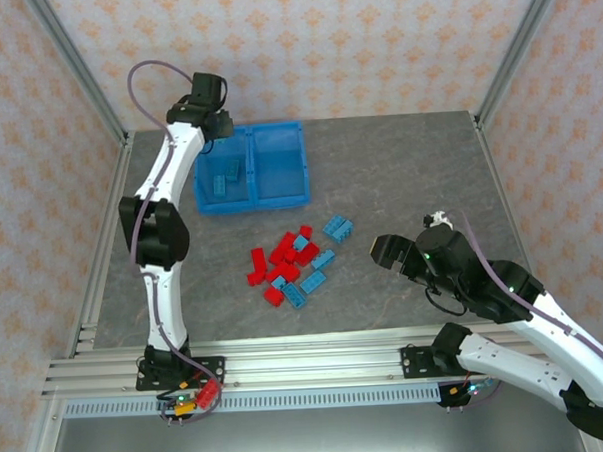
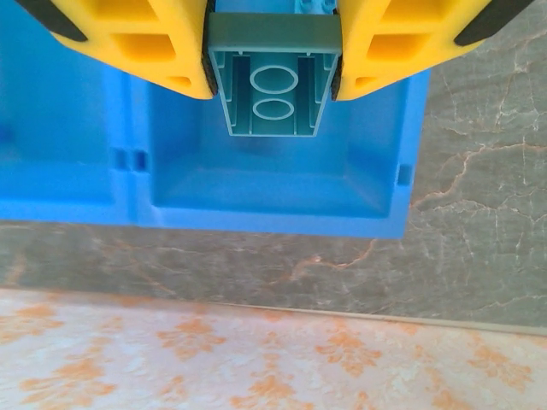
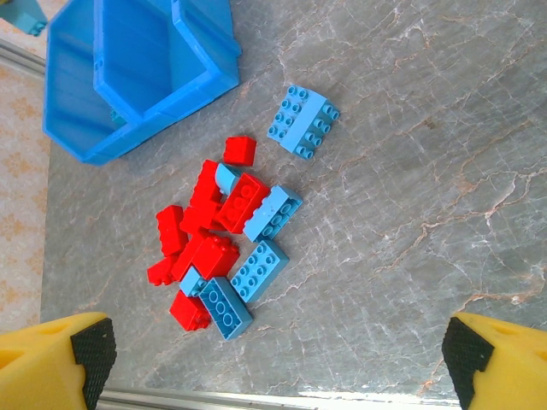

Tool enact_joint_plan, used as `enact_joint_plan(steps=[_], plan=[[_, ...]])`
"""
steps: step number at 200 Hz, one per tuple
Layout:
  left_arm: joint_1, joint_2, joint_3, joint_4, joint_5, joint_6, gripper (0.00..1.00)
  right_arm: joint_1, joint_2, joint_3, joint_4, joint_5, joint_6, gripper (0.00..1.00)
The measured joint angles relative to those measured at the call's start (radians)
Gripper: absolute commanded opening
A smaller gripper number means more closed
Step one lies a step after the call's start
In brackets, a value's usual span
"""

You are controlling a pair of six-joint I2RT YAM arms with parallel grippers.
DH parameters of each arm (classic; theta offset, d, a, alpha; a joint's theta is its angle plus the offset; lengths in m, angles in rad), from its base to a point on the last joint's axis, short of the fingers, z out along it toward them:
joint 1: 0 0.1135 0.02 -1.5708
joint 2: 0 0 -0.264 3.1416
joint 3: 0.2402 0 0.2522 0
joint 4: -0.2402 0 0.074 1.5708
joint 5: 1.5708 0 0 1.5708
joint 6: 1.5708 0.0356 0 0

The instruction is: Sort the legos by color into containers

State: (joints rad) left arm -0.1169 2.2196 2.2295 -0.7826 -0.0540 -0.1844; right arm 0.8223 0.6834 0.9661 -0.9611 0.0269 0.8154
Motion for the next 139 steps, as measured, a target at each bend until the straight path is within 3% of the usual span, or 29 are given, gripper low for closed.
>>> enact_joint_plan(steps=[14,40,86,117,139], plan=[[0.0,0.065,0.026,0.0,-0.028,-0.008,0.27,0.0,0.0,0.002,-0.002,0.0,0.0,0.99],[0.002,0.12,0.026,-0.015,-0.031,-0.021,0.43,0.0,-0.001,0.009,-0.008,0.002,0.004,0.99],[0.008,0.108,0.027,-0.016,0.026,-0.029,0.52,0.0,0.011,0.009,0.004,0.003,0.008,0.99],[0.008,-0.01,-0.078,-0.011,0.137,-0.026,0.52,0.0,0.071,0.009,0.034,-0.001,0.003,0.99],[0.005,-0.245,-0.312,0.042,0.257,-0.028,0.56,0.0,0.151,0.016,0.072,-0.014,-0.009,0.99]])
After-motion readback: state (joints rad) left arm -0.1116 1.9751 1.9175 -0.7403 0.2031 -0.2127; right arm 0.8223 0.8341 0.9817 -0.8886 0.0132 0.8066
